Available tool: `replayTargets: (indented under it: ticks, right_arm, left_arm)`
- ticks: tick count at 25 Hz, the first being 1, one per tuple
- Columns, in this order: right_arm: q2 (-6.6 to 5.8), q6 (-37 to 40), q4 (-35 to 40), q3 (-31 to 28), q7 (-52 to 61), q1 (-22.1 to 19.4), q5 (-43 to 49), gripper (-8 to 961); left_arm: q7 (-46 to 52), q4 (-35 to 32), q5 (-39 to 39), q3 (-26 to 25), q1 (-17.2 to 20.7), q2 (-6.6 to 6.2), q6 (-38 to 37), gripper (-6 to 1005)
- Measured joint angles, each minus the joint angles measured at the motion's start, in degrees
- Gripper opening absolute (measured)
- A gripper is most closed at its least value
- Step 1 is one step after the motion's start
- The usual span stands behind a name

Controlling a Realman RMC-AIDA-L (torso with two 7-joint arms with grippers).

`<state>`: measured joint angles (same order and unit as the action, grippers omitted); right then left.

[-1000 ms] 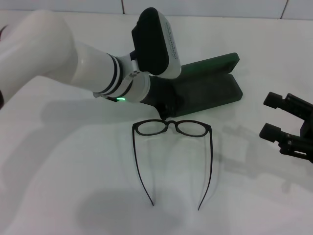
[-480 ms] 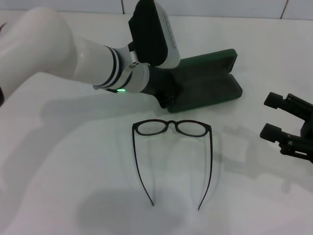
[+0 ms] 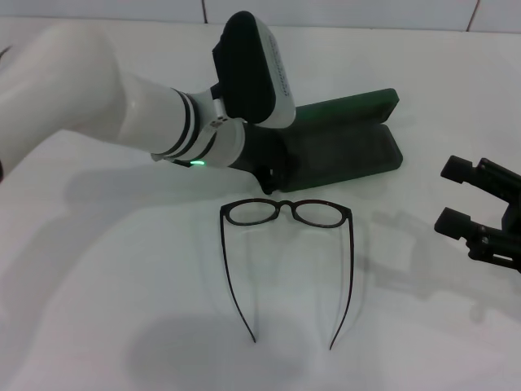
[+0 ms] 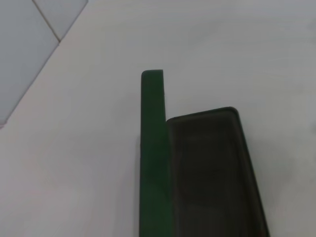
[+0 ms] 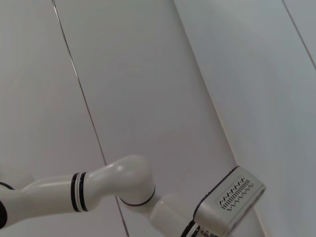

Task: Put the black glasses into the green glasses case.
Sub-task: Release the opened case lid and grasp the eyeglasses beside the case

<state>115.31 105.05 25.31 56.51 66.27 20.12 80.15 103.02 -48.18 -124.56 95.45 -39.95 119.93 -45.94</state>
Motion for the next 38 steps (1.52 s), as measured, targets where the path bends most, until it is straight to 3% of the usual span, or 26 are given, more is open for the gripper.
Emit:
replayTargets:
  ticks: [19, 26, 30, 34, 38]
  right_arm:
    - [0.00, -0.1, 0.0, 0.0, 0.0, 0.0, 0.0, 852]
    - [-0.14, -0.5, 0.0, -0.9, 0.0, 0.0, 0.0, 852]
    - [-0.25, -0.5, 0.0, -1.0, 0.0, 0.1, 0.0, 852]
    - [-0.24, -0.6, 0.0, -1.0, 0.0, 0.2, 0.0, 851]
    - [-0.21, -1.1, 0.0, -1.0, 0.0, 0.1, 0.0, 851]
  left_arm:
    - [0.8, -1.2, -3.4, -1.2, 0.3, -0.14, -0.3, 126]
    - [2.1, -18.2, -3.3, -1.2, 7.1, -0.10, -8.4, 136]
    - [4.3, -25.1, -4.6, -1.5, 8.7, -0.15, -9.5, 142]
    - [6.6, -26.2, -6.9, -2.8, 6.8, -0.13, -9.4, 147]
    - [8.6, -21.1, -9.2, -2.8, 1.8, -0.07, -8.9, 153]
